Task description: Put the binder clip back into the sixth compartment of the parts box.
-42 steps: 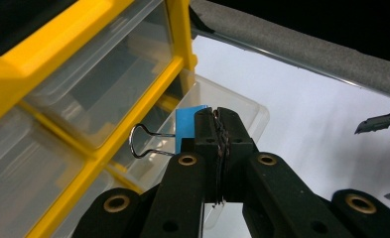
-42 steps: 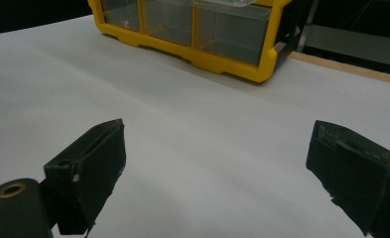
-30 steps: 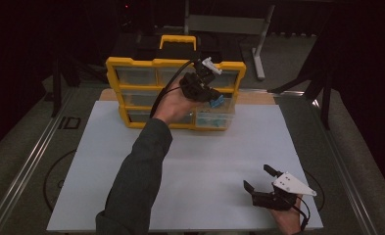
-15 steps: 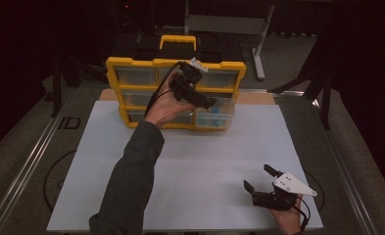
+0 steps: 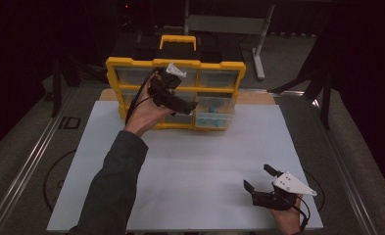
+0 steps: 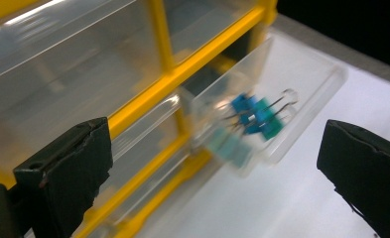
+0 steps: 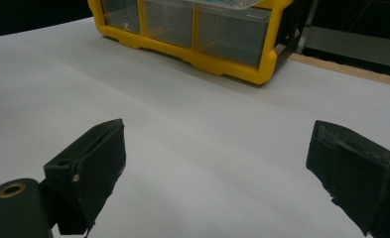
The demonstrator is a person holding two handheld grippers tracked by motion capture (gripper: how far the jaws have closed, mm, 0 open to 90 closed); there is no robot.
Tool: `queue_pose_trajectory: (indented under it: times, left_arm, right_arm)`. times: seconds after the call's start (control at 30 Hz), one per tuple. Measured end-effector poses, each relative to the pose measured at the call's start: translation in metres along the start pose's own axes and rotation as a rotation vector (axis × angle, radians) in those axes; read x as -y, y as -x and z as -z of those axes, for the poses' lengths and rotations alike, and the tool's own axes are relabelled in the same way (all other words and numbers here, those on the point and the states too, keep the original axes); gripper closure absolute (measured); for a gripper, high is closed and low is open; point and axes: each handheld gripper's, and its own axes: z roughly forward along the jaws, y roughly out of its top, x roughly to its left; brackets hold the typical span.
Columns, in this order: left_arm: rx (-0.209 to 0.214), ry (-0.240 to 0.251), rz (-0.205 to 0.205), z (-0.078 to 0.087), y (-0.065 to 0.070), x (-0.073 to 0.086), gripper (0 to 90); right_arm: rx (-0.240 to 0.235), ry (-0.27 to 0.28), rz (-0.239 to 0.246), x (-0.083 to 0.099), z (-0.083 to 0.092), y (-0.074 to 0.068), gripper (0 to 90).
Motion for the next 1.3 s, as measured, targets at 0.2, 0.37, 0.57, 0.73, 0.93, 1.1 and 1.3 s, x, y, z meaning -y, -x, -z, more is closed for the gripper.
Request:
queue_pose_trajectory:
  times: [0.2,0.37,0.57,0.73,0.93,1.1,1.3]
  left_arm:
    - [-0.037,0.024,0.015,0.013,-0.006,0.025,0.7]
    - [-0.052,0.048,0.025,0.021,-0.008,0.051,0.5]
    - [-0.067,0.086,0.025,0.029,-0.009,0.083,0.5]
    - [-0.086,0.108,0.054,0.034,-0.013,0.128,0.5]
    - [-0.11,0.163,0.092,0.04,-0.013,0.174,0.4]
    - [-0.135,0.174,0.093,0.041,-0.007,0.216,0.2]
    - [-0.152,0.224,0.163,0.048,-0.001,0.258,0.2]
  right_arm:
    - [-0.004,0.0,-0.005,0.0,-0.001,0.0,8.4]
    - [-0.006,0.002,-0.008,-0.001,-0.002,-0.001,8.4]
    - [-0.007,0.005,-0.006,-0.001,-0.002,-0.002,8.4]
    - [-0.006,0.011,-0.007,-0.002,-0.003,-0.003,8.4]
    - [-0.01,0.011,-0.006,-0.002,-0.004,-0.003,8.4]
    - [-0.01,0.018,-0.009,-0.003,-0.006,-0.002,8.4]
    - [-0.01,0.029,-0.015,-0.003,-0.008,0.0,8.4]
